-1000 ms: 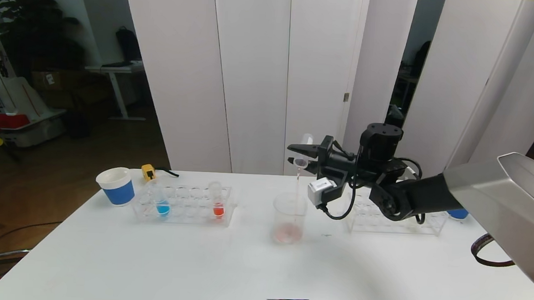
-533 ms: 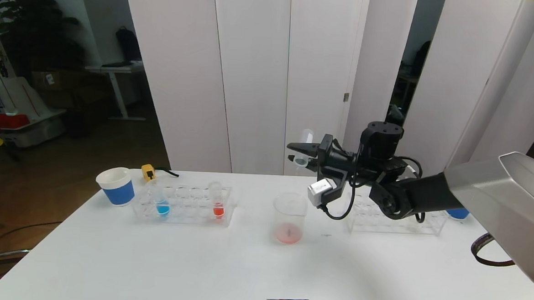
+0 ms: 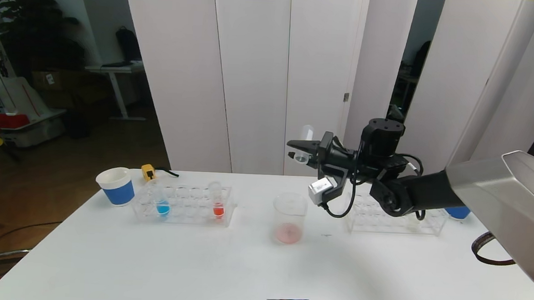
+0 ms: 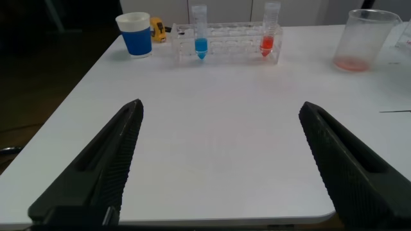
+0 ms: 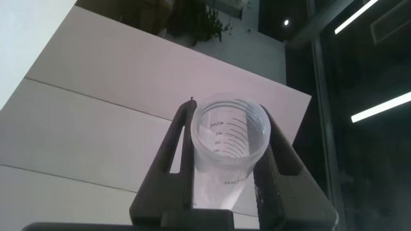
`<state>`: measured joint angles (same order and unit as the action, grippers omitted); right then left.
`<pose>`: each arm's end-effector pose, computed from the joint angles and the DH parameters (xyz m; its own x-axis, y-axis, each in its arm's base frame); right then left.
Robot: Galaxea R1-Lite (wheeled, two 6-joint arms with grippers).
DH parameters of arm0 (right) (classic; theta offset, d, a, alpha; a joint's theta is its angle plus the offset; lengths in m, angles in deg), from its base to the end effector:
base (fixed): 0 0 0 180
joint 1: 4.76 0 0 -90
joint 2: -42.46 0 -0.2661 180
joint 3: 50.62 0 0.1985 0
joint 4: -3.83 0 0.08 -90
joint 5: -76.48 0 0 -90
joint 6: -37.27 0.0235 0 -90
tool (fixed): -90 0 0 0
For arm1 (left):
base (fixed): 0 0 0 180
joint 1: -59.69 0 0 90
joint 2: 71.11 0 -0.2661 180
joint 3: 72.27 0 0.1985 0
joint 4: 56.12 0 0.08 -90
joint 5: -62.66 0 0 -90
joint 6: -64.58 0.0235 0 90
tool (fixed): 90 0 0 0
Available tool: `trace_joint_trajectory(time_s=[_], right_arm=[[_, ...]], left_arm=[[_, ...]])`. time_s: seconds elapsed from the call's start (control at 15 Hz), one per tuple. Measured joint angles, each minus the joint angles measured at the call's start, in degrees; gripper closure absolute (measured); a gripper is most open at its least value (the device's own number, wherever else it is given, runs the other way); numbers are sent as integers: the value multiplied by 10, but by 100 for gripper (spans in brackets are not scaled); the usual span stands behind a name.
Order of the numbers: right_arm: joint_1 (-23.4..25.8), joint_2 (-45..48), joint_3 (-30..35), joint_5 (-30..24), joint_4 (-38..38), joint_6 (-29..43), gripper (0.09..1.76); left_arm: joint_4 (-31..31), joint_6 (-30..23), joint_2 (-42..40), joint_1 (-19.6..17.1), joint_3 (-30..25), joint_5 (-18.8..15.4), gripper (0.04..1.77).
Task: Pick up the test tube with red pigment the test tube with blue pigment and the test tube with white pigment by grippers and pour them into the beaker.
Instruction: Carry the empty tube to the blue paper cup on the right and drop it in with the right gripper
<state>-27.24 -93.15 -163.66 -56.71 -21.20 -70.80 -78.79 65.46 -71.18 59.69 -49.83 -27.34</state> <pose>0.4286 0.1948 0.1141 0.4114 0.9109 0.0313 0.3202 -0.1123 -0.9407 0.0208 0.0000 0.0754 1.0000 0.0000 -0.0028 0.0000 0.9999 0.0154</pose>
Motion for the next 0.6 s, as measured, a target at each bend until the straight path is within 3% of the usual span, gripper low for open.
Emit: trace_joint_trajectory(time_s=[0.27,0.6], right_arm=[[-3,4,0,26,0,52,126],[-18,34,1,119,1,170,126]], left_arm=[[0,0,0,0,0,0,8],[0,0,0,0,0,0,8]])
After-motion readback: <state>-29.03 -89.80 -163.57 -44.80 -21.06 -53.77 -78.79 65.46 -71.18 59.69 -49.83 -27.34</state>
